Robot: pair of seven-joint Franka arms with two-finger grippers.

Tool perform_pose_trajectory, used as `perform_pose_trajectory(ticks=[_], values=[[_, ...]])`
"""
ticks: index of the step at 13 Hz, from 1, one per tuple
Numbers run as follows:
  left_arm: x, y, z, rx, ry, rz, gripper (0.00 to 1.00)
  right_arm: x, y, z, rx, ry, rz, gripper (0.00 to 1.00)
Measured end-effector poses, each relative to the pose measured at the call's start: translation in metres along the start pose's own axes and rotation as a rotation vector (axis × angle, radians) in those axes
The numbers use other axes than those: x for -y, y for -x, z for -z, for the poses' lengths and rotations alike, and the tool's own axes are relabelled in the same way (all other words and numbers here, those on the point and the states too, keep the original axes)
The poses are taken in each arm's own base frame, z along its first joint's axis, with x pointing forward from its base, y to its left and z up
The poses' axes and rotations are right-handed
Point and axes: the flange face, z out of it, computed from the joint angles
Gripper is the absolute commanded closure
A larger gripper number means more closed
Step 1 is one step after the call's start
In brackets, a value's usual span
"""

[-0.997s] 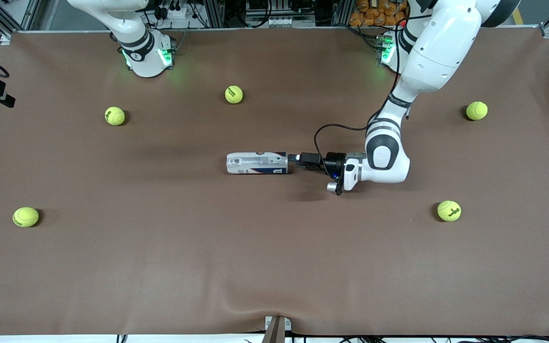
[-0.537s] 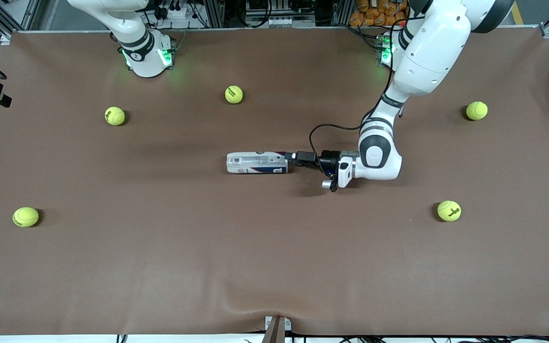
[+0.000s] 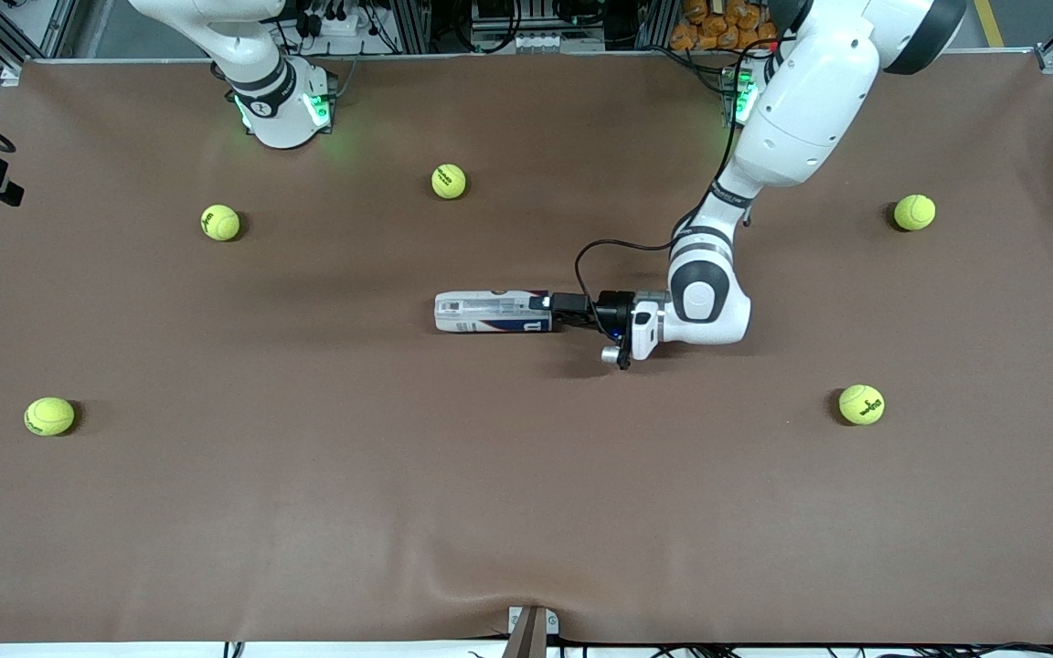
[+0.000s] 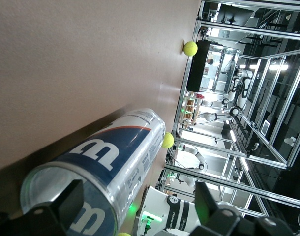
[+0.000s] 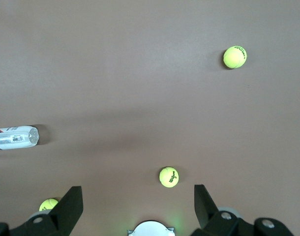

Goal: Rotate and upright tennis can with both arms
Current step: 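Lift the can with the left gripper and rotate it upright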

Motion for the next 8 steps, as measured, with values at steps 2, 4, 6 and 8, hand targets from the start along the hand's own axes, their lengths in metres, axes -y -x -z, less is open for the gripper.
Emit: perform_pose_trajectory(ticks=[2,4,6,8], values=[[0.0016,-0.0012,0.0004,-0.002,-0.001,0.000,0.92,0.0033,-0.0010,-0.0014,0.003,0.000,0.006,0.00],[0.0020,-0.0028,0.0030,-0.007,-0.002,-0.001,1.00,0.0048,-0.0020,-0.0035,0.007,0.000,0.009,0.00],[0.0015,-0.0035,0.0034,-0.008,-0.002,-0.002,1.00,0.0067,-0.0030,-0.0058,0.012,0.001,0.013,0.00],[-0.0004,-0.0045,0.0029,-0.007,0.002,-0.006,1.00,0.0071,-0.0032,-0.0061,0.013,0.001,0.013,0.00]])
